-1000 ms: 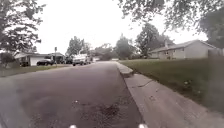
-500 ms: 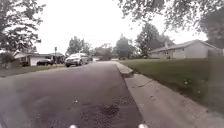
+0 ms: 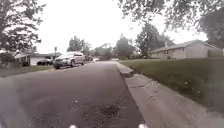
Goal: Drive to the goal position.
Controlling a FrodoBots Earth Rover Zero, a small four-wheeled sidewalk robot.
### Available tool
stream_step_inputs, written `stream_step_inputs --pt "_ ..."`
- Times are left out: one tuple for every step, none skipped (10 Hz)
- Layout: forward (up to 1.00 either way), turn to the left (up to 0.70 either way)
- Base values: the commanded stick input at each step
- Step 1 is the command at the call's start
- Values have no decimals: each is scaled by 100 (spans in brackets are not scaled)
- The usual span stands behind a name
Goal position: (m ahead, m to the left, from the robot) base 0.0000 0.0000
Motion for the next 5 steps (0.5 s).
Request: stream_step_inputs --pt "7 0" --pt "7 0" --pt "6 0" --pt "6 0" --pt "5 0"
